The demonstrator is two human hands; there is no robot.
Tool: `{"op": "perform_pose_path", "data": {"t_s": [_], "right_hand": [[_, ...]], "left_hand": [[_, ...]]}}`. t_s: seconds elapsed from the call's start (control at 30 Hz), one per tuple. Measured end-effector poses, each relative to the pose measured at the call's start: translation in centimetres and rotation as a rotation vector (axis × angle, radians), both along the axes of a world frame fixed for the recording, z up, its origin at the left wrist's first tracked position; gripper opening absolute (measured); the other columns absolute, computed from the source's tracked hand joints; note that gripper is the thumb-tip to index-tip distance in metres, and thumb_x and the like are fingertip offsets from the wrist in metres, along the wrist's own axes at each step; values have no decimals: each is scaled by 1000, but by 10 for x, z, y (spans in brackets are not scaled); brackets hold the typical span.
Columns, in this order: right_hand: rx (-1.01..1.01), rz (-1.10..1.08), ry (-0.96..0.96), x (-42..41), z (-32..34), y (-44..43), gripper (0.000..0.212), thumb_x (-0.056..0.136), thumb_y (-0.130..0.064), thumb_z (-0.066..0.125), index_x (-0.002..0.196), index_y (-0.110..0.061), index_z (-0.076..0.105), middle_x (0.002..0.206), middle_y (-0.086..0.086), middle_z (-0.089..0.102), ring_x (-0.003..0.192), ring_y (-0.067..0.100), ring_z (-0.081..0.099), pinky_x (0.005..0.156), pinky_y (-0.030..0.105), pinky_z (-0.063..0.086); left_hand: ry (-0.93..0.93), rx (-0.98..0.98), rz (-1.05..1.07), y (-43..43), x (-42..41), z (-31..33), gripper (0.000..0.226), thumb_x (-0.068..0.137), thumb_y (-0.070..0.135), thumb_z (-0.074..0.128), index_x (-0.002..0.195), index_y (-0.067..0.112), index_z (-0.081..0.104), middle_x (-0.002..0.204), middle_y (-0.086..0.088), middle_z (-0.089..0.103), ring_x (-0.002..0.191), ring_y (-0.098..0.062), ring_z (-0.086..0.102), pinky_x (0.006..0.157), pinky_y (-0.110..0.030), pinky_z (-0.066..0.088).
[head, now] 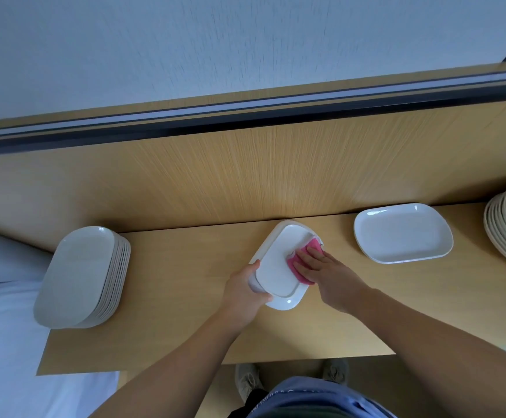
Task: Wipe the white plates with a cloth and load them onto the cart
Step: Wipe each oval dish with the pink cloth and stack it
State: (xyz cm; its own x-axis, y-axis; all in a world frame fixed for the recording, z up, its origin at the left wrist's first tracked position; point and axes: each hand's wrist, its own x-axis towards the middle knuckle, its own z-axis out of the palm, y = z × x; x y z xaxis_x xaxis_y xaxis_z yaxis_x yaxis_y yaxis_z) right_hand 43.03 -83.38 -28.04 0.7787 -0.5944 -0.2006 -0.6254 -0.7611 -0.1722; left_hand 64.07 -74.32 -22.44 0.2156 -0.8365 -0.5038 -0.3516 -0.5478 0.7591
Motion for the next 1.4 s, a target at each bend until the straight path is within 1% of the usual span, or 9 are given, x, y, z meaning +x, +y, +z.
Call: {"op": "perform_pose_path", "data": {"t_s": [0.1, 0.2, 0.33, 0.43, 0.6, 0.73, 0.8, 1.1, 1.4], "right_hand": [[27, -51, -41, 1, 0, -13, 73, 84, 7, 47, 151, -14, 27, 157, 7, 26, 148, 29, 6, 118, 38, 4], [71, -118, 1, 8, 6, -20, 71, 89, 4, 42, 153, -18, 21, 161, 3, 17, 149, 26, 6, 121, 37, 11], [23, -71, -76, 14, 15, -8, 74, 72, 6, 64, 142, -14, 47, 145, 10, 48, 136, 34, 42, 106, 45, 43], [-57, 112, -16, 18, 13, 18, 79, 54, -5, 83, 129, -15, 61, 131, 9, 61, 123, 35, 56, 100, 46, 44], [-90, 161, 25, 36, 13, 34, 78, 59, -9, 83, 133, -19, 59, 137, 6, 57, 130, 35, 49, 108, 51, 34], [-6, 148, 8, 48, 18, 32, 67, 89, -4, 52, 151, -20, 32, 159, 6, 24, 148, 35, 10, 116, 46, -9], [26, 121, 15, 56, 23, 28, 68, 93, -4, 44, 154, -22, 21, 162, 3, 12, 149, 31, -2, 116, 43, -14], [59, 156, 40, 51, 19, 3, 75, 93, -9, 52, 154, -33, 14, 162, -7, 7, 150, 21, -7, 118, 38, -8], [65, -32, 95, 39, 23, -46, 73, 94, -4, 38, 154, -33, 7, 162, -8, 2, 149, 24, -4, 120, 41, 9]], "left_hand": [[-9, -2, 7, -2, 0, 2, 72, 74, 3, 78, 137, 18, 49, 115, 13, 48, 112, -8, 48, 84, -15, 38], [-12, -1, 11, -5, 1, 4, 73, 73, 2, 78, 138, 17, 49, 114, 13, 48, 111, -8, 49, 84, -14, 37], [-23, -5, 16, -7, 2, 6, 77, 72, 1, 78, 141, 16, 47, 119, 10, 49, 108, -6, 47, 82, -9, 37], [-44, -31, -4, -8, 4, 4, 67, 73, -1, 77, 135, 13, 53, 106, 13, 51, 100, -7, 49, 67, 3, 36], [-37, -12, -16, -8, 3, 1, 76, 73, 5, 81, 140, 11, 46, 123, 7, 50, 108, -5, 44, 80, -6, 34], [-21, -20, 3, -8, 2, 3, 85, 69, 5, 84, 143, 10, 43, 140, -1, 48, 114, -2, 42, 86, -4, 35], [0, -29, 7, -8, 2, 4, 83, 70, 1, 83, 142, 8, 44, 138, -2, 49, 114, -2, 43, 79, 2, 36], [-56, -65, -38, -6, 3, 4, 62, 70, -3, 79, 126, 15, 59, 108, 6, 62, 98, -11, 59, 80, -13, 47], [-138, -1, -33, -8, 3, -7, 77, 72, 10, 80, 141, 19, 46, 126, 6, 51, 117, -12, 49, 96, -23, 43]]}}
